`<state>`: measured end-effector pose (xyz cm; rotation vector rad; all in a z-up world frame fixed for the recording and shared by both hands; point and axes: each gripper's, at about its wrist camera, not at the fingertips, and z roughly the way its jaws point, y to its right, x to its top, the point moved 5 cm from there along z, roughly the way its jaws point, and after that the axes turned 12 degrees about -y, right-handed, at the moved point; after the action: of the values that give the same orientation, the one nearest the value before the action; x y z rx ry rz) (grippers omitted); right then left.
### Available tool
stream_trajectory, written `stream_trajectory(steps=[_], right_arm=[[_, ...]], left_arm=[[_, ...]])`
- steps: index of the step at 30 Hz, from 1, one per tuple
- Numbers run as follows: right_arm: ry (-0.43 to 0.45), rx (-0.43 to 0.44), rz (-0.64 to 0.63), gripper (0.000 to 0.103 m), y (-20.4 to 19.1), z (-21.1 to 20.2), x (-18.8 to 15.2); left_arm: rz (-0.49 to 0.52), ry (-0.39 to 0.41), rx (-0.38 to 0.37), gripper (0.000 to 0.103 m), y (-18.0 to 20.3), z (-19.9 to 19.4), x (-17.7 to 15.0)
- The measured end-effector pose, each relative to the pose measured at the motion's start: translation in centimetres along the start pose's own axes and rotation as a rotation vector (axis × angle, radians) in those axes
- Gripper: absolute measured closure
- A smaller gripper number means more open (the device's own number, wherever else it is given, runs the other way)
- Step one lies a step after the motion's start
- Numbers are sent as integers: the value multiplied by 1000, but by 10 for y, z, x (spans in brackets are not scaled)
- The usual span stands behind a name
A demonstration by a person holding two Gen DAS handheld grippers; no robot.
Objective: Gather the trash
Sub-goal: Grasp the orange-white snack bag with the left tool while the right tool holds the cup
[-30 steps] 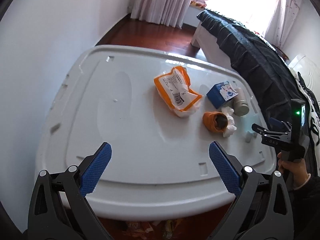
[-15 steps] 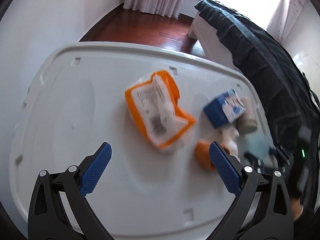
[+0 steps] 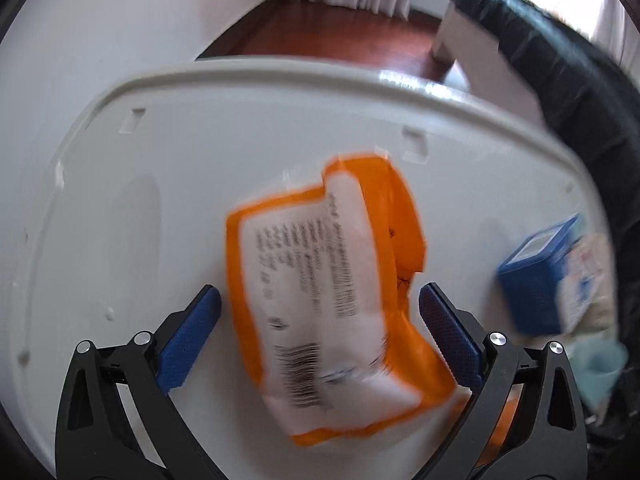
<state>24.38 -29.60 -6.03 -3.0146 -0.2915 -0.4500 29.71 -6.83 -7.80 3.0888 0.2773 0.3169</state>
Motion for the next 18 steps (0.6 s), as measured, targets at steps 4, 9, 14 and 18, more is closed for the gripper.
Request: stream_trajectory(steps=[4,9,14,18], right_arm=[[-1,-15,-4,44,-2,0,2],[8,-13,26,45,-1,0,1],[21,9,24,45,-16,-12,-1],[72,15,8,45,-38,-35,-2]], left_arm=[[52,31,20,5,1,1,-5],[103,54,10,8,-4,-4,-24],[138,85,23,26,-22,-15,-57],[138,70,-10,28,-38,-28,-89]])
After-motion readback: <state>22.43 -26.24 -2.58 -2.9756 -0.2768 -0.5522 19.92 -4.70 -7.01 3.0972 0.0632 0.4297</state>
